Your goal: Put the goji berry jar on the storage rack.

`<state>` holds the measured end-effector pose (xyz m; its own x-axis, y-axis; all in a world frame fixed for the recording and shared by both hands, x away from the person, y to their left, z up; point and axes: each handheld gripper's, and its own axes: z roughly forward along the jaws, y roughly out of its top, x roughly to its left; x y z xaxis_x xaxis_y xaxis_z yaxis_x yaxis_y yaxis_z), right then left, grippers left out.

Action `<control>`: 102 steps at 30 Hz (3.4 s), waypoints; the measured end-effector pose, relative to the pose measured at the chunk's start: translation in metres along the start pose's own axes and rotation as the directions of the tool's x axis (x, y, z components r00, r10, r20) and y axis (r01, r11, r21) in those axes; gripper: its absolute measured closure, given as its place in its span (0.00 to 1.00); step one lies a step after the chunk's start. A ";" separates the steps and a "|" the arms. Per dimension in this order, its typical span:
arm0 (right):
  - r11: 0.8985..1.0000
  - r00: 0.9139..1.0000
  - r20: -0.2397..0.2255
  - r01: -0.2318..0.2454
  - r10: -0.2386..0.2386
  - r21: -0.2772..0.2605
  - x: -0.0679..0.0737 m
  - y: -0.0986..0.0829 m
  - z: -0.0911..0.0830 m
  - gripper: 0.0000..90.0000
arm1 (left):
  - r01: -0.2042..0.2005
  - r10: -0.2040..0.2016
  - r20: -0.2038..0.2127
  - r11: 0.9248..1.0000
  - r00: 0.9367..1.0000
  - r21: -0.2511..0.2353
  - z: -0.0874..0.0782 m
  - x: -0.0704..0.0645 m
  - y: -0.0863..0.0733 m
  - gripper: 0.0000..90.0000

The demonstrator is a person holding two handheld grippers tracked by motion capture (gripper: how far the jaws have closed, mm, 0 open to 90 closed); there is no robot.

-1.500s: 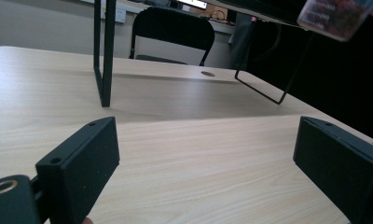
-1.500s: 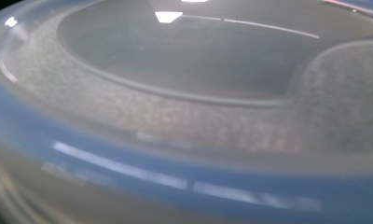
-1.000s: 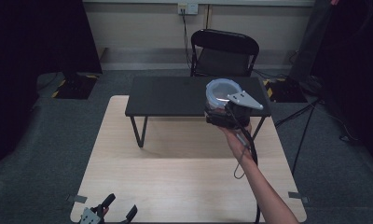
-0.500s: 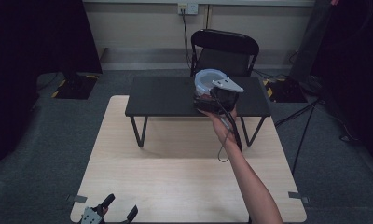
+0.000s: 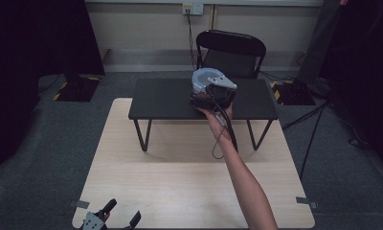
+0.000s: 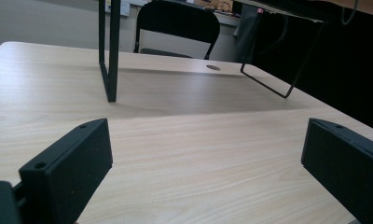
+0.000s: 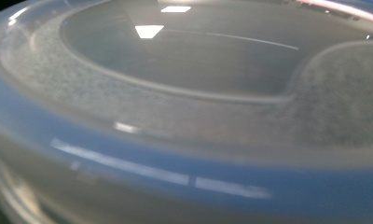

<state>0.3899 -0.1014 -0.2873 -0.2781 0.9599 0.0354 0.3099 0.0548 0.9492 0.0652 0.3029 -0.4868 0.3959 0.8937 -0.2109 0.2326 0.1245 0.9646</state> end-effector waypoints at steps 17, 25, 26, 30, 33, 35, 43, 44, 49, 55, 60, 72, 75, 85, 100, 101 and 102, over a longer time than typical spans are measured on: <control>1.000 1.000 0.018 0.025 -0.025 0.001 0.003 -0.001 0.011 0.01 | 0.002 -0.002 -0.009 1.000 1.000 0.006 0.000 0.000 0.001 0.00; 1.000 1.000 -0.014 0.024 -0.024 0.001 -0.006 -0.001 0.011 0.00 | -0.003 0.003 -0.007 1.000 1.000 0.005 0.000 -0.001 0.001 0.00; 1.000 1.000 -0.028 0.011 -0.011 -0.002 -0.009 -0.001 0.010 0.00 | -0.002 0.002 -0.007 1.000 1.000 0.004 0.000 -0.001 0.001 0.00; 1.000 1.000 -0.026 0.017 -0.017 -0.007 -0.009 -0.002 0.007 0.00 | -0.006 0.006 -0.006 1.000 1.000 0.006 0.000 0.000 0.001 0.00; 0.999 0.999 -0.038 0.036 -0.036 0.003 -0.011 -0.001 0.005 0.00 | -0.009 0.009 -0.005 1.000 1.000 0.004 0.000 -0.001 0.001 0.00; 0.999 0.998 -0.048 0.036 -0.036 -0.002 -0.016 -0.003 0.003 0.00 | -0.012 0.012 -0.002 1.000 1.000 0.005 0.000 -0.001 0.001 0.00; 0.997 0.988 -0.131 0.075 -0.079 -0.034 -0.040 -0.012 -0.015 0.00 | -0.013 0.013 -0.004 1.000 1.000 0.001 0.000 -0.002 0.001 0.00; 0.997 0.987 -0.139 0.074 -0.078 -0.035 -0.044 -0.013 -0.018 0.00 | -0.014 0.014 -0.003 1.000 1.000 0.001 0.000 -0.002 0.001 0.00; 0.994 0.978 -0.177 0.098 -0.106 -0.052 -0.063 -0.022 -0.038 0.00 | -0.020 0.020 0.002 1.000 1.000 0.002 0.000 -0.003 0.001 0.00; 0.997 0.974 -0.218 0.060 -0.069 -0.051 -0.090 -0.034 -0.071 0.00 | -0.020 0.020 0.001 1.000 1.000 -0.002 0.001 -0.005 0.000 0.00; 0.993 0.968 -0.226 0.089 -0.106 -0.083 -0.114 -0.049 -0.095 0.00 | -0.024 0.024 0.000 1.000 1.000 0.000 0.000 -0.005 0.000 0.00; 0.996 0.970 -0.235 0.044 -0.060 -0.074 -0.161 -0.097 -0.153 0.00 | -0.030 0.030 0.000 1.000 1.000 0.001 0.001 -0.006 0.000 0.00; 0.997 0.973 -0.228 0.030 -0.045 -0.065 -0.170 -0.109 -0.166 0.00 | -0.030 0.030 -0.002 1.000 1.000 0.001 0.001 -0.006 0.000 0.00; 0.999 0.981 -0.191 -0.035 0.029 -0.025 -0.195 -0.154 -0.205 0.00 | -0.029 0.029 -0.002 1.000 1.000 0.000 0.001 -0.006 0.000 0.00; 0.996 0.988 -0.139 -0.064 0.072 0.060 -0.198 -0.220 -0.232 0.00 | -0.031 0.031 0.003 1.000 1.000 0.001 0.000 -0.007 0.000 0.00; 0.996 0.988 -0.139 -0.060 0.069 0.065 -0.198 -0.222 -0.233 0.00 | -0.030 0.030 0.002 1.000 1.000 0.001 0.000 -0.007 0.000 0.00; 0.996 0.988 -0.140 -0.059 0.068 0.069 -0.198 -0.225 -0.235 0.00 | -0.031 0.031 0.003 1.000 1.000 0.001 0.000 -0.007 0.000 0.00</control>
<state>0.1620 -0.3682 -0.4342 -0.3809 0.9135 0.1430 0.3879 0.0175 0.9215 0.0626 0.2968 -0.4853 0.4059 0.8958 -0.1811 0.2211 0.0960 0.9705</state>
